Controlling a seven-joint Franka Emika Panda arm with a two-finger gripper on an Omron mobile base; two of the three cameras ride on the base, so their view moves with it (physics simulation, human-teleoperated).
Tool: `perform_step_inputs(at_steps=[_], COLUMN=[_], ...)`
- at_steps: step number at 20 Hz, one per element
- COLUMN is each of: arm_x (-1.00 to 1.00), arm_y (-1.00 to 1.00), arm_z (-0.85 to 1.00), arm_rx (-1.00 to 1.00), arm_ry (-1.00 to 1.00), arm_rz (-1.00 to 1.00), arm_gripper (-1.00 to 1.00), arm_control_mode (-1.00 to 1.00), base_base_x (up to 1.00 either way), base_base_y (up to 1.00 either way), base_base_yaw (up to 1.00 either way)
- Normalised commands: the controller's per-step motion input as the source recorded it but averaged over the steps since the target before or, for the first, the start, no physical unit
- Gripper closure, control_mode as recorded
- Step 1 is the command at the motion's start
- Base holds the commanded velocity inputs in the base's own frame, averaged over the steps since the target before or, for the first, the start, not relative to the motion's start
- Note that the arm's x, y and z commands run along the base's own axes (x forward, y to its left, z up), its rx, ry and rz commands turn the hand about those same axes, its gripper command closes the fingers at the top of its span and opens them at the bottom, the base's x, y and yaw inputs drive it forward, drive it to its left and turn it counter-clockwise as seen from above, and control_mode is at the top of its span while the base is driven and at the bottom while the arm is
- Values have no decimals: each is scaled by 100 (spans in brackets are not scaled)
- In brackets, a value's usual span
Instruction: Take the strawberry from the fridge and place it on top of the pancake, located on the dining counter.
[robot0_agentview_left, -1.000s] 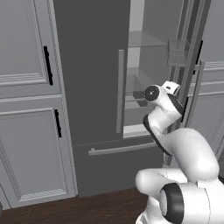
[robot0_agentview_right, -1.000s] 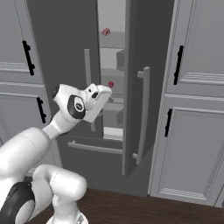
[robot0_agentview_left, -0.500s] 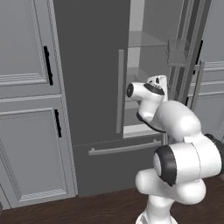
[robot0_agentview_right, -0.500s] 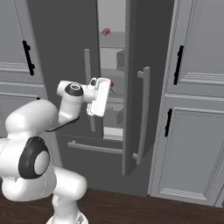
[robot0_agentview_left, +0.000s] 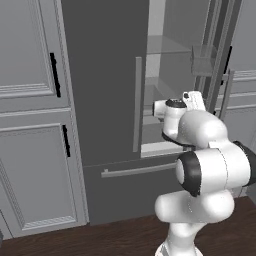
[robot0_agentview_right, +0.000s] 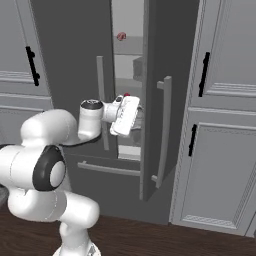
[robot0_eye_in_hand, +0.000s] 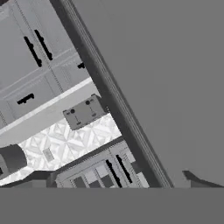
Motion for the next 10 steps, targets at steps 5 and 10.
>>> perform_step_inputs(at_steps=[5, 10], arm_x=[-88, -62], arm_y=[-100, -100], arm_z=[0, 0], arm_rx=[-1, 0], arm_ry=[16, 15], arm_rz=[-29, -33], arm_gripper=[-100, -100], arm_control_mode=[-100, -100], base_base_x=[0, 0], base_base_y=[0, 0], base_base_yaw=[0, 0])
